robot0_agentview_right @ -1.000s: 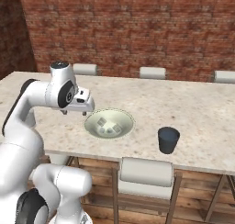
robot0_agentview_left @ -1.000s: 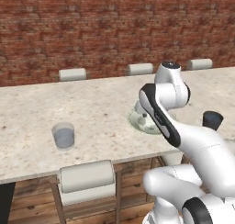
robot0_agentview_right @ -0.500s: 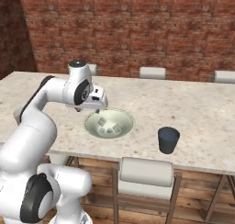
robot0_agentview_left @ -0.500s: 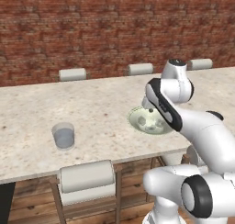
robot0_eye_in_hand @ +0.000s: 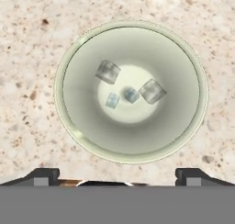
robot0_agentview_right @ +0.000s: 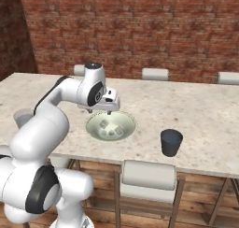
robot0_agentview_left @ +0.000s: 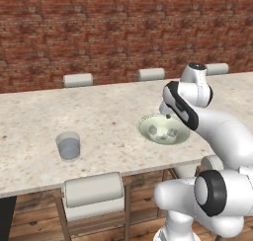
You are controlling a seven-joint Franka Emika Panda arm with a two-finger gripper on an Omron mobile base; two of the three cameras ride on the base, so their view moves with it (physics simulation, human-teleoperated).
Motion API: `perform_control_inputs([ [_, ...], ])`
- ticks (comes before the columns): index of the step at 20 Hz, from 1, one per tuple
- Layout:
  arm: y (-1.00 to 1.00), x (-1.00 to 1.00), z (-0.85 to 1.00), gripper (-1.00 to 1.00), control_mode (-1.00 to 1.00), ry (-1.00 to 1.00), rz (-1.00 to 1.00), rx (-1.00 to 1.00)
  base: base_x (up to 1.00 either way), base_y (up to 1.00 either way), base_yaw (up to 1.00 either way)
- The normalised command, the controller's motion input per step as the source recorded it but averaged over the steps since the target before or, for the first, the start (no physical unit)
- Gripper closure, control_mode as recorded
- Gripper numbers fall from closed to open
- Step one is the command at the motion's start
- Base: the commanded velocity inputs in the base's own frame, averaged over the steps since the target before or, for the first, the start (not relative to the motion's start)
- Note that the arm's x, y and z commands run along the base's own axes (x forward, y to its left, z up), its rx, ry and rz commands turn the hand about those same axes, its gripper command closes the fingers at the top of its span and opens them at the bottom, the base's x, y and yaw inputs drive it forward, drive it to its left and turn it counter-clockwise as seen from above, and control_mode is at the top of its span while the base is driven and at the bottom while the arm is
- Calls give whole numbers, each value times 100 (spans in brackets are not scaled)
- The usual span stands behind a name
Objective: There are four ice cubes in the ice bowl. Place two ice cubes in each glass of water.
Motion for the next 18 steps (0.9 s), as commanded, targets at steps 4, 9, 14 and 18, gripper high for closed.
perform_control_inputs([
  [4, -2, 20, -15, -100, -100, 0, 0, 0, 0, 0, 0],
  [9, 1, 0, -6, -100, -100, -2, 1, 0, 0, 0, 0],
  [14, 19, 0, -9, -100, -100, 0, 9, -2, 0, 0, 0],
  [18, 27, 0, -4, -100, -100, 3, 16, -18, 0, 0, 0],
])
